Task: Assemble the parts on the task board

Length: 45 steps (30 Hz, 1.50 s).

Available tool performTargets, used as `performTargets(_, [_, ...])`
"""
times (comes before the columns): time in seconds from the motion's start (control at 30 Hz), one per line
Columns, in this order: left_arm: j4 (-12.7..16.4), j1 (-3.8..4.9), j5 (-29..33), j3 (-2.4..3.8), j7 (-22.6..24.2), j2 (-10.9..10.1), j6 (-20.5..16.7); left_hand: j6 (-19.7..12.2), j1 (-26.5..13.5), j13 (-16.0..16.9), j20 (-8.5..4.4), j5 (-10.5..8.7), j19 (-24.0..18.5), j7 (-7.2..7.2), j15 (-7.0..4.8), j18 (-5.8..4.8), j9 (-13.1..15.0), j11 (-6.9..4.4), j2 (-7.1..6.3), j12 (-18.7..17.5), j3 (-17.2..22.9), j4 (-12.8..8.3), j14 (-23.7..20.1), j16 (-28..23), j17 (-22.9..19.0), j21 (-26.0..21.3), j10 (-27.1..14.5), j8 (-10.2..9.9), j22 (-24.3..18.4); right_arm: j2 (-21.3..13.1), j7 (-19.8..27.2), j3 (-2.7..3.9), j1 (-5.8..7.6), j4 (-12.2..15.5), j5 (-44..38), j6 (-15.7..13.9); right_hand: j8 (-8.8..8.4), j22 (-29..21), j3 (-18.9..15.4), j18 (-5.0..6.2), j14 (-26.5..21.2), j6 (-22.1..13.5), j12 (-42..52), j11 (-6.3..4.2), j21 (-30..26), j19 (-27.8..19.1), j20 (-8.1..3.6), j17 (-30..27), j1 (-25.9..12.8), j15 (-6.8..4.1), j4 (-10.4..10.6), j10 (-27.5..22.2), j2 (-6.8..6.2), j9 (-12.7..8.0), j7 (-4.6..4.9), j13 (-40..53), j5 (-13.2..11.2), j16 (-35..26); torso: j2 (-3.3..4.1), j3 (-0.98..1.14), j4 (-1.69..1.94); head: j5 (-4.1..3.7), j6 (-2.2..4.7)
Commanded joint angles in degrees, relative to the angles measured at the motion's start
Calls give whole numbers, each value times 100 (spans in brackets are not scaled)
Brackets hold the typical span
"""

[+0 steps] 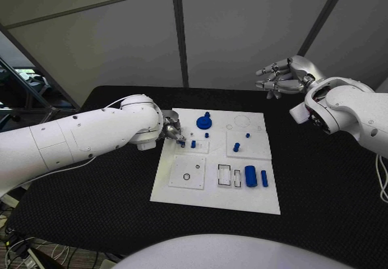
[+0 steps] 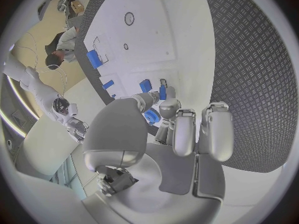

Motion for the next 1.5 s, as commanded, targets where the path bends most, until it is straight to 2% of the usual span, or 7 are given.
performTargets(0.03, [13, -6, -100, -2, -41, 10, 87, 9, -66, -4, -29, 36, 195, -33, -39, -47, 8, -23, -16, 9, 734, -693, 431, -5, 911, 0, 40, 41, 408, 2, 42, 2, 10, 4, -10, 32, 37, -9, 26, 71, 18, -23, -9, 22, -38, 22, 8, -1, -24, 16, 2, -15, -15, 6, -1, -6, 16, -18, -1, 3, 5, -2, -7])
performTargets(0.33, [-39, -21, -127, -5, -44, 30, 119, 9, -89, -14, -31, 43, 192, -35, -41, -45, 15, -26, -22, 2, 757, -702, 431, -6, 910, -9, 38, 56, 399, 9, 45, 2, 9, -2, -10, 37, 39, -12, 31, 71, 21, -23, -8, 21, -43, 24, 8, 9, -26, 16, 4, -18, -17, 6, -2, -7, 17, -17, -4, -3, 1, -9, -16])
performTargets(0.57, [-50, -23, -131, -5, -49, 44, 207, 9, -96, -18, -32, 45, 192, -36, -42, -45, 18, -27, -23, 0, 766, -706, 431, -7, 910, -8, 37, 61, 401, 5, 45, 2, 8, -3, -10, 39, 39, -12, 31, 71, 21, -23, -8, 21, -43, 24, 8, 9, -26, 16, 4, -18, -17, 6, -2, -7, 17, -17, -1, 4, 2, -14, -28])
performTargets(1.5, [-69, -23, -180, -12, -62, 84, 461, 6, -123, -45, -34, 48, 197, -39, -44, -49, 26, -30, -29, -20, 794, -719, 431, -7, 910, 2, 24, 77, 415, 6, 44, 1, 7, -7, -10, 52, 39, -12, 31, 71, 21, -23, -8, 21, -43, 24, 8, 9, -26, 16, 4, -18, -17, 6, -2, -7, 17, -17, 1, 2, 6, -26, -57])
